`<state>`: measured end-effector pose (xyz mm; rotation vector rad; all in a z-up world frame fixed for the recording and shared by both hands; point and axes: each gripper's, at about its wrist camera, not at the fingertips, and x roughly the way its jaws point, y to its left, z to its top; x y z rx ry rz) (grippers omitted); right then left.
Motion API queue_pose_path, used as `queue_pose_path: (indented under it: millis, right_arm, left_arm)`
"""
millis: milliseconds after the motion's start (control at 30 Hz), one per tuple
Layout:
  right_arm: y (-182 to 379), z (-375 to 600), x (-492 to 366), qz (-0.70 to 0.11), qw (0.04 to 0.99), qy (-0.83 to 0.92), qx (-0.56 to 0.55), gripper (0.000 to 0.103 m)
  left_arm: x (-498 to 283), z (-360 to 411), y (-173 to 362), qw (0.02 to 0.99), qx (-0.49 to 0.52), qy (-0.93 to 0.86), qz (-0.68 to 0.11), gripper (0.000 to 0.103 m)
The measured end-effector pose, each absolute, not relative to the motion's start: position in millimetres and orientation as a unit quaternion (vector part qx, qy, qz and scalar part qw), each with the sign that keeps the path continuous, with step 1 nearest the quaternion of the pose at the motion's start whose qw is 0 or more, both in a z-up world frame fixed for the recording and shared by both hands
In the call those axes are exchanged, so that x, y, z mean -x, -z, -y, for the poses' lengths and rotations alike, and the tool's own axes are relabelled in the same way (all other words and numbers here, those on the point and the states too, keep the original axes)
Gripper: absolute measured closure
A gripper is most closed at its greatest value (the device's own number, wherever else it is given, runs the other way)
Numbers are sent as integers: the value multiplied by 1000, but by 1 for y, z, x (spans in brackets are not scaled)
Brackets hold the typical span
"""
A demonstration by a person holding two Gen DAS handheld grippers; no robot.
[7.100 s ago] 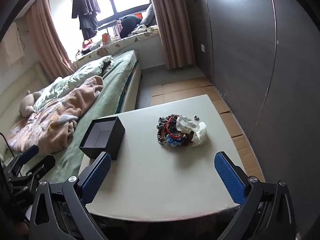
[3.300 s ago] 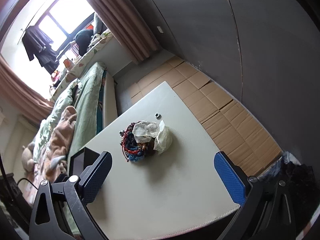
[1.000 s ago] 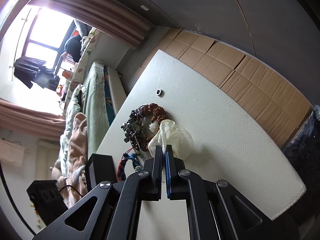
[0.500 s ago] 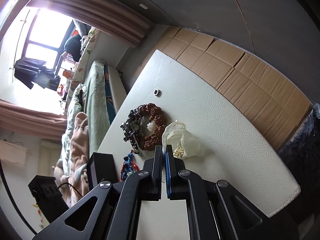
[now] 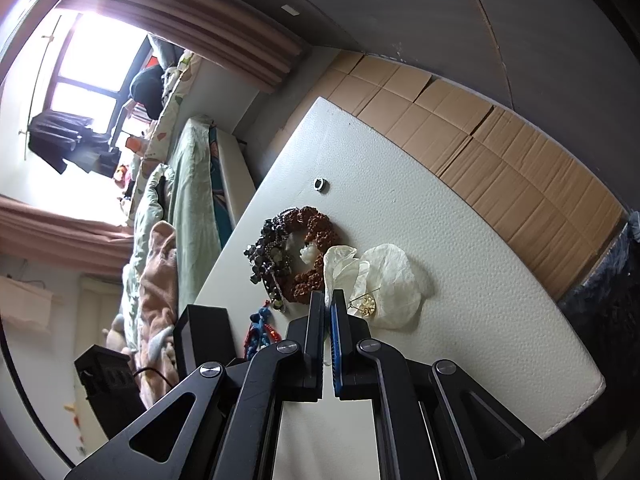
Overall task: Organize jewelry
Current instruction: 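Lift the red-string bracelet with the left tool, pulling it free of the blue bracelet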
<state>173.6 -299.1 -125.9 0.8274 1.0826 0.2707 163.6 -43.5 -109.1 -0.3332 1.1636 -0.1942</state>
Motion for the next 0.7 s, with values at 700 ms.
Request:
queue_pose_path:
  millis: [700]
  right_arm:
    - [126, 297, -172, -497, 771, -131, -376, 98]
  left_arm:
    - [-163, 31, 107, 835, 181, 68, -515, 99]
